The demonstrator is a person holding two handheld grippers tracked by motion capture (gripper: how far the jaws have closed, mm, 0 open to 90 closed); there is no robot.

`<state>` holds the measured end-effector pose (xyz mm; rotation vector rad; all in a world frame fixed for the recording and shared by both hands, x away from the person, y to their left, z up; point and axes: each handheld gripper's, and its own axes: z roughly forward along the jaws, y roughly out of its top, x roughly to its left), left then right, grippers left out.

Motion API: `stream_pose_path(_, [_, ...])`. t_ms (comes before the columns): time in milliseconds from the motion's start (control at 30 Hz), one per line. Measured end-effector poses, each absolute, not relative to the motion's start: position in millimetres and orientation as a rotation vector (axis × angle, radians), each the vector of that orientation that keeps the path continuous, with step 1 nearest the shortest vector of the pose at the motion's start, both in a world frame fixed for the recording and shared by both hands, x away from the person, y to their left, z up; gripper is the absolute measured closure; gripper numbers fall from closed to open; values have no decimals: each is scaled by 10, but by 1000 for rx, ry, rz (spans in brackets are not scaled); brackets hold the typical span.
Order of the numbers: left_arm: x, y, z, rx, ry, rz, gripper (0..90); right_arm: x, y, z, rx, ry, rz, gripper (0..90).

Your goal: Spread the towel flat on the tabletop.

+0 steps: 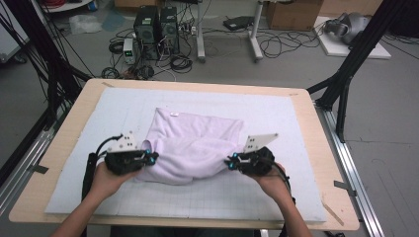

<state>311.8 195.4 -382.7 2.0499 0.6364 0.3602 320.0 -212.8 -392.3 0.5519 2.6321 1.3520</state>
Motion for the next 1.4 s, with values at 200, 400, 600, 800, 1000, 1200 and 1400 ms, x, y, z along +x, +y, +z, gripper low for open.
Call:
stream_pose_path(200, [3630, 1846, -3867, 2023, 804, 442, 867, 3694, -2175, -3853, 731, 2574, 1326, 818])
stream_pose_path(400, [4052, 1822, -4231, 2075, 955, 403, 864, 4100, -2147, -4130, 915, 2568, 1283, 808])
stream_pose_path(600, [3991, 1896, -4151, 2070, 938, 384, 707, 4105, -2140, -4122, 910, 2541, 1272, 673])
stream_pose_path(800, [3696, 2055, -3916, 2013, 874, 405, 588, 3786, -2244, -3910, 824, 2451, 1331, 600])
stream_pose_path(1000, [3315, 1983, -4012, 2062, 757, 339, 506, 3520, -2138, -3873, 673, 2504, 1290, 527])
stream_pose_path(1200, [3271, 1794, -4327, 2165, 763, 300, 460, 3471, -1751, -3962, 563, 2583, 1286, 491])
stream_pose_path(1400, [3307, 1766, -4375, 2172, 767, 355, 769, 3511, -1511, -4153, 567, 2589, 1224, 601])
